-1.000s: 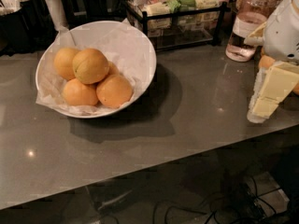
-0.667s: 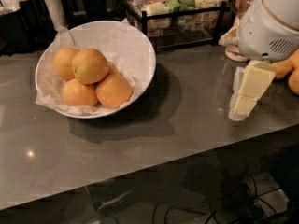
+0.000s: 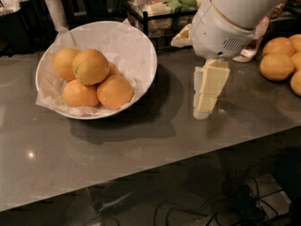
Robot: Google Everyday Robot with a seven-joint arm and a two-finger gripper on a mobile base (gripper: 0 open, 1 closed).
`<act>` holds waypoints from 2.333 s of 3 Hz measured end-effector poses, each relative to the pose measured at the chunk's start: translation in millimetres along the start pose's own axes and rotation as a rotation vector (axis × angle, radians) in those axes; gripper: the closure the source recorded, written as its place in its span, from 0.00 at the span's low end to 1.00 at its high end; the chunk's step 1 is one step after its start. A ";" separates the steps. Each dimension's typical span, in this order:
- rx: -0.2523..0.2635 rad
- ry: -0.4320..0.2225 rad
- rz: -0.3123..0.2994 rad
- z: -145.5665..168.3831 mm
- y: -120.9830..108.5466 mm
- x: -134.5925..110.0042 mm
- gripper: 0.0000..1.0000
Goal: Pick orange from white bowl
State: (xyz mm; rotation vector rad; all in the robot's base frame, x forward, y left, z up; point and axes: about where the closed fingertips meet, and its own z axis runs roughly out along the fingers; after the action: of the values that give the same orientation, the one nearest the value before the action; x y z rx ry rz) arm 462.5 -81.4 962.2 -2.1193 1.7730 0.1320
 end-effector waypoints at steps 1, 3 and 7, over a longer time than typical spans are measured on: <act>0.027 -0.060 -0.091 0.3 -8.8 -39.6 0.00; 0.058 -0.176 -0.145 26.8 -38.6 -111.0 0.00; -0.155 -0.192 -0.179 113.1 -73.5 -213.8 0.00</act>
Offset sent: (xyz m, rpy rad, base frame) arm 0.0211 0.1166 0.0281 0.2063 -0.1329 0.1554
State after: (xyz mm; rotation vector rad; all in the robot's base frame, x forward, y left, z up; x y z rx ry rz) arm 508.7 166.1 939.1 -2.2753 1.4997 0.4228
